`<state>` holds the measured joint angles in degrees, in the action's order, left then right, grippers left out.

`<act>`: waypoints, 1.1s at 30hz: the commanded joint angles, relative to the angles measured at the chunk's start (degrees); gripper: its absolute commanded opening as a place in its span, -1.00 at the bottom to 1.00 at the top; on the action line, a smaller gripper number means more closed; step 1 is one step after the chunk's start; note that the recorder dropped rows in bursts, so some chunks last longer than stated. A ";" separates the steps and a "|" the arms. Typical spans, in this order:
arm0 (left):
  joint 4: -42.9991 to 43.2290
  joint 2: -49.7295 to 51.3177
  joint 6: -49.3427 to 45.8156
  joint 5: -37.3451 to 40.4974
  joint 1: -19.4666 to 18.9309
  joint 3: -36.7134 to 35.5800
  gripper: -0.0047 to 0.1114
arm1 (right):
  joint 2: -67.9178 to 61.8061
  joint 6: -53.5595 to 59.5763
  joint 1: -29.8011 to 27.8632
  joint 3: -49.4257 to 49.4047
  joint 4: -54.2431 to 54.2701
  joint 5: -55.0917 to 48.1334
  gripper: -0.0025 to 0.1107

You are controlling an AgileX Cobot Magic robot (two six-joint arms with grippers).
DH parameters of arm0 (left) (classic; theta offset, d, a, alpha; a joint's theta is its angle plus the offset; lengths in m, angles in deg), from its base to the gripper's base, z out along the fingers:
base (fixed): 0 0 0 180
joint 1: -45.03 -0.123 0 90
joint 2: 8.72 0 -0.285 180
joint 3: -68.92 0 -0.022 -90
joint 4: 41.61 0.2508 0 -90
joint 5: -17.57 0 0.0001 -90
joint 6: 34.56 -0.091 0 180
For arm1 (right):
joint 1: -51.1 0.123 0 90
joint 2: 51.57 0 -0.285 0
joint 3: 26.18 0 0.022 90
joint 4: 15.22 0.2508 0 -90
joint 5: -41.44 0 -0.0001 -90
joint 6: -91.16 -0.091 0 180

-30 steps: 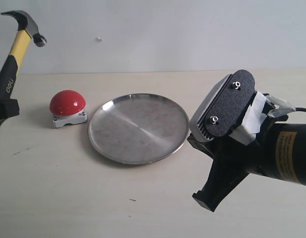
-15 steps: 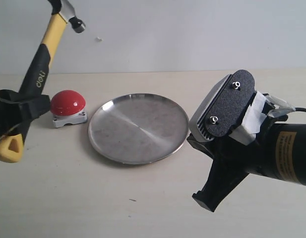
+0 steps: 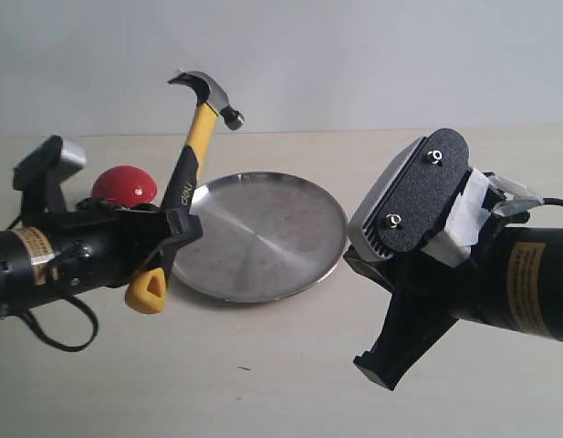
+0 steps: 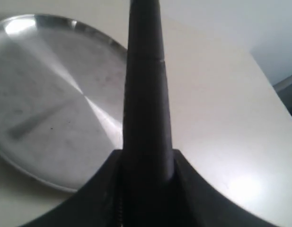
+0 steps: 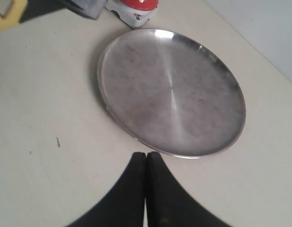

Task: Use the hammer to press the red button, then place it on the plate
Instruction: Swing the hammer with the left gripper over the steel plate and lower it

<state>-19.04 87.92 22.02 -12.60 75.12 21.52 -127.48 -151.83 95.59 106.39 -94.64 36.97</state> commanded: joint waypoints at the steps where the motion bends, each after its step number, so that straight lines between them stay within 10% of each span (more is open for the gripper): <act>1: -1.07 9.96 -0.13 -5.79 0.32 7.48 -0.92 | 0.11 -0.11 -0.36 -0.19 -0.08 1.43 -0.96; 9: -0.48 21.80 4.13 -1.19 1.11 17.81 -0.92 | -2.55 -0.11 -0.36 -0.27 -0.17 3.56 -0.96; 33: 0.80 25.67 -0.10 -1.55 1.51 19.85 -0.92 | -2.69 0.36 -0.36 -0.27 -0.56 7.58 -0.96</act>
<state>-17.54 113.59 23.39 -9.14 76.48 40.68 -130.08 -151.71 95.59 106.19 -94.77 44.18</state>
